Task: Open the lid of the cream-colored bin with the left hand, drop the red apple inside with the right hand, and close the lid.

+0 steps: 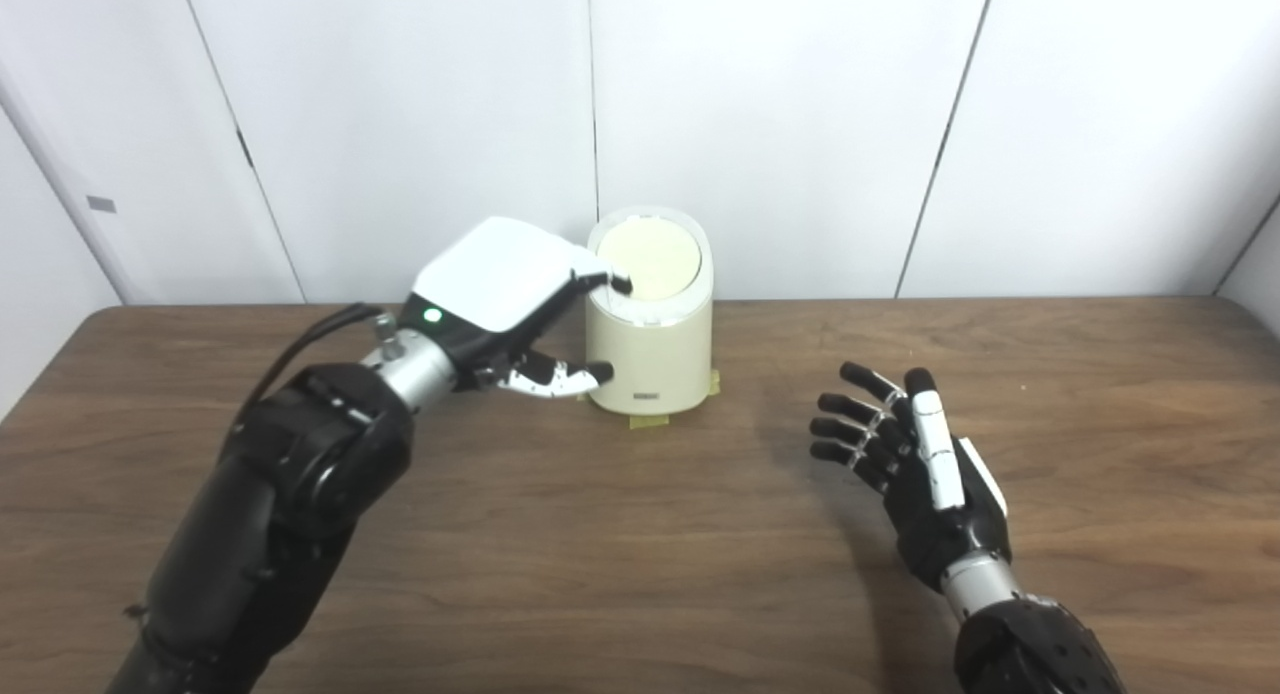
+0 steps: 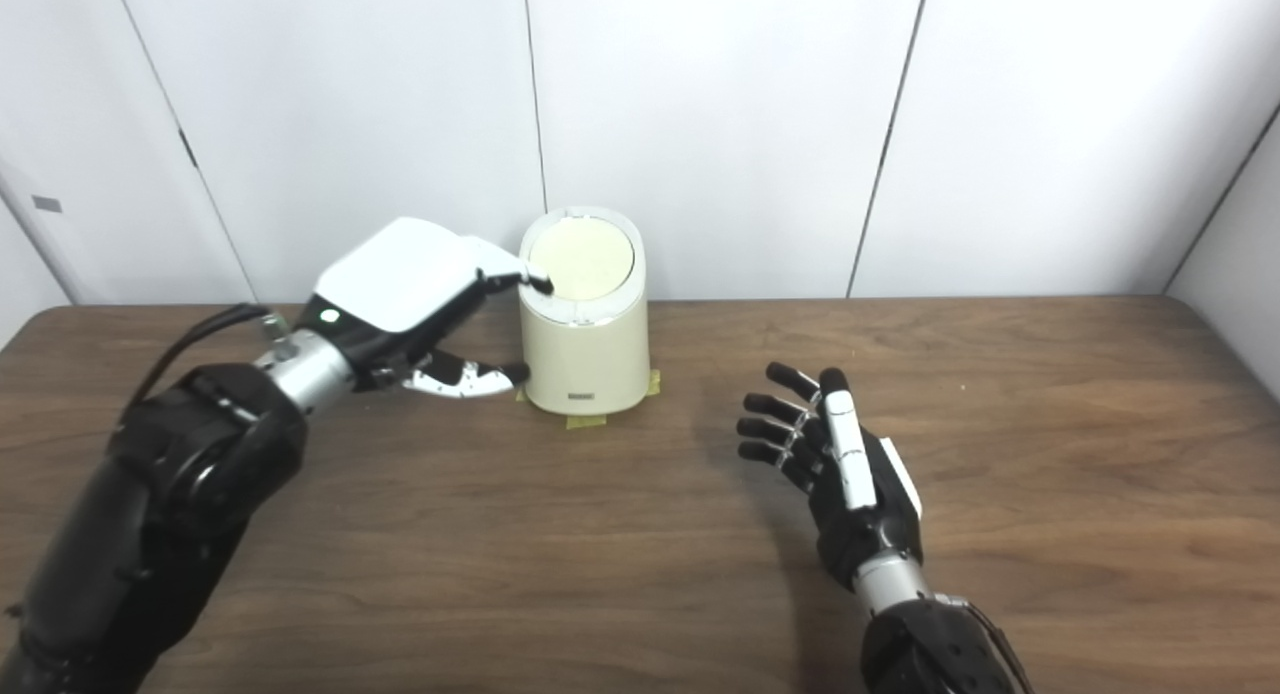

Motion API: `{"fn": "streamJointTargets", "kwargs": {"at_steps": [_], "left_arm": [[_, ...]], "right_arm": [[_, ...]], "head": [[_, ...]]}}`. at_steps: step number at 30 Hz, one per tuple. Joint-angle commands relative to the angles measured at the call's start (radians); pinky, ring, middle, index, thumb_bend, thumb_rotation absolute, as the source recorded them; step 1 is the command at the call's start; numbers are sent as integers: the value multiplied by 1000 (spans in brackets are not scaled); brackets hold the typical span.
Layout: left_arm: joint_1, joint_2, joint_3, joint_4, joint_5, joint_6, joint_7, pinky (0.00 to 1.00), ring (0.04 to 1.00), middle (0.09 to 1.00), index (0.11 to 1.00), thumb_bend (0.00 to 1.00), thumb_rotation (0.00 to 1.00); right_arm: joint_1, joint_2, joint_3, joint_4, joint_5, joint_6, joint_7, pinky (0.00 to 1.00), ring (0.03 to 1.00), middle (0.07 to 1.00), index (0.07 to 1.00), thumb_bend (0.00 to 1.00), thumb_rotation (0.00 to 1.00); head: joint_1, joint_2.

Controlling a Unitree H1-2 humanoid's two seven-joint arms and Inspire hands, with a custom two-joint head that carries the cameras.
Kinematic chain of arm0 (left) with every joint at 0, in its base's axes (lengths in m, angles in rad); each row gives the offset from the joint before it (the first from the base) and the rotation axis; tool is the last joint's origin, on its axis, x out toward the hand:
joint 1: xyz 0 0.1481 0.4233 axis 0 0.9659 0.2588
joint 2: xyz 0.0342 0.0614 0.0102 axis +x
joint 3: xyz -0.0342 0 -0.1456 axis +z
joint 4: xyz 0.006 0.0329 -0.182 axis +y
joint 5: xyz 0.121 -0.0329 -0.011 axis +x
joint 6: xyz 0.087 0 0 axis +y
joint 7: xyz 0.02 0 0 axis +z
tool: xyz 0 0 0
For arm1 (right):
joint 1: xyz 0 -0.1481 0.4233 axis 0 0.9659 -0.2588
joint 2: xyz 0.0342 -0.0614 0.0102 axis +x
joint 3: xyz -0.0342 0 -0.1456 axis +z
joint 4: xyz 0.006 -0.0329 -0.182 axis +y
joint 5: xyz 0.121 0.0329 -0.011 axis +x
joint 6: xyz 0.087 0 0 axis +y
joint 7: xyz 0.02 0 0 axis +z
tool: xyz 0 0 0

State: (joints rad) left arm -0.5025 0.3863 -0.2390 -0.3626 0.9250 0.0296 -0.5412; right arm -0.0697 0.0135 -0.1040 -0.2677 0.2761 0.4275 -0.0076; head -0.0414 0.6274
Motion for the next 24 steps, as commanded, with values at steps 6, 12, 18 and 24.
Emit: {"fn": "streamJointTargets", "kwargs": {"at_steps": [6, 12, 18, 24], "left_arm": [[178, -133, 165, -39, -228, 119, 127, 675, 776, 785, 776, 381, 279], [334, -277, 296, 23, -568, 158, 213, 675, 759, 792, 815, 321, 311], [419, -357, 398, 114, -824, 122, 291, 769, 799, 830, 868, 287, 332], [475, -321, 413, 152, -877, 75, 337, 838, 846, 871, 899, 304, 601]], "right_arm": [[-38, -5, 0, -16, 10, -40, 19, 596, 632, 658, 753, 420, 827], [-37, -4, 12, -17, -5, -36, 15, 601, 644, 665, 749, 420, 823], [-16, -3, 25, -24, -21, -61, 20, 613, 694, 714, 749, 417, 826], [40, -23, 61, -23, -66, -144, 46, 715, 809, 811, 745, 424, 785]], "head": [[-5, -3], [-14, -3], [-22, 0], [-22, 4]]}}
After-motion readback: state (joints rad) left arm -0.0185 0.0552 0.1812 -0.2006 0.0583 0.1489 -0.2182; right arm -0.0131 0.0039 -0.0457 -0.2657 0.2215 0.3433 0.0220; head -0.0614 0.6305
